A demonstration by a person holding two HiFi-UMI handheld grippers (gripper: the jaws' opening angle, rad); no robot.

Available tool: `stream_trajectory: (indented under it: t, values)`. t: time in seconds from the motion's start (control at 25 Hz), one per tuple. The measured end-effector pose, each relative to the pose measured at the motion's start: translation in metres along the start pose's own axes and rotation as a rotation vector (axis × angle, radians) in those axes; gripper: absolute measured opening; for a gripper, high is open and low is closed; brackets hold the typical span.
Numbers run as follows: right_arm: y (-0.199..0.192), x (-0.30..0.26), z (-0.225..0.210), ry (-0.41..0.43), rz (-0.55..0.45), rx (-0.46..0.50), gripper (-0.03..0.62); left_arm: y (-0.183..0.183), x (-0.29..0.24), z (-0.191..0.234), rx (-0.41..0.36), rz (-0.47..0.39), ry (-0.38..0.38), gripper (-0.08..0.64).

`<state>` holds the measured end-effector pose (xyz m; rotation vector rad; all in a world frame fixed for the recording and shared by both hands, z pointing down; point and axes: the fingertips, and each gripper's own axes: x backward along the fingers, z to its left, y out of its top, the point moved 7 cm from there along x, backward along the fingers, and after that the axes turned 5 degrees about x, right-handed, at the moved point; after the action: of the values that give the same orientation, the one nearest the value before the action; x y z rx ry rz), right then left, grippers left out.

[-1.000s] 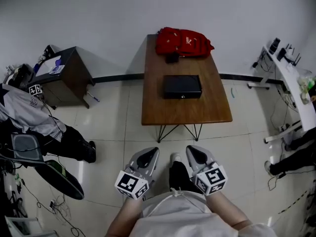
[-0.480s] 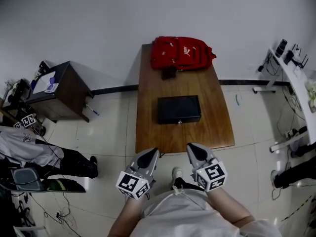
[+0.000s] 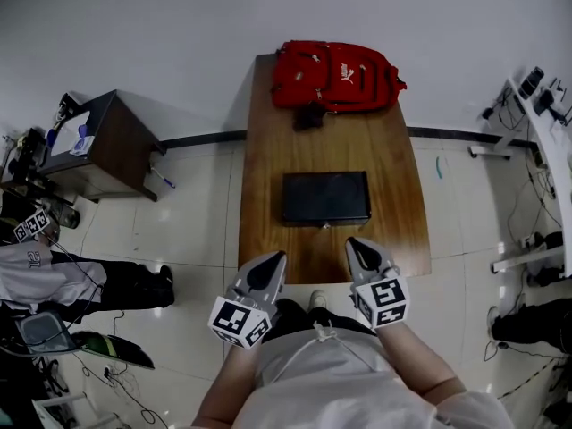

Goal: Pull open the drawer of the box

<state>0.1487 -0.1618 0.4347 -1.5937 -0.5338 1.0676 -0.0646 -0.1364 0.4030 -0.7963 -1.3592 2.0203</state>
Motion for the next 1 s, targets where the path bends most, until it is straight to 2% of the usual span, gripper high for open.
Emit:
stream_trajectory:
  t: [0.12, 0.4, 0.52, 0.6, 0.8, 1.0]
  values:
    - [-0.009, -0.014, -0.003, -0.001, 0.044, -0.008, 0.008, -0.004, -0.010, 0.008, 0.022, 0.024, -0.003, 0.002]
    - [-0.030, -0.051, 0.009, -0.009, 0.145, -0.029, 0.008, -0.016, -0.029, 0.028, 0.055, 0.078, -0.073, 0.002]
    - [-0.039, -0.069, 0.009, -0.034, 0.192, -0.043, 0.014, -0.016, -0.038, 0.044, 0.072, 0.067, -0.085, 0.002]
    - [-0.048, -0.079, 0.007, -0.047, 0.223, -0.056, 0.040, -0.018, -0.044, 0.054, 0.083, 0.061, -0.089, 0.002]
    - [-0.077, -0.098, 0.002, -0.066, 0.295, -0.103, 0.067, -0.042, -0.053, 0.067, 0.108, 0.099, -0.100, 0.002]
    - [-0.091, -0.117, -0.002, -0.076, 0.342, -0.085, 0.072, -0.064, -0.053, 0.075, 0.163, 0.135, -0.094, 0.002]
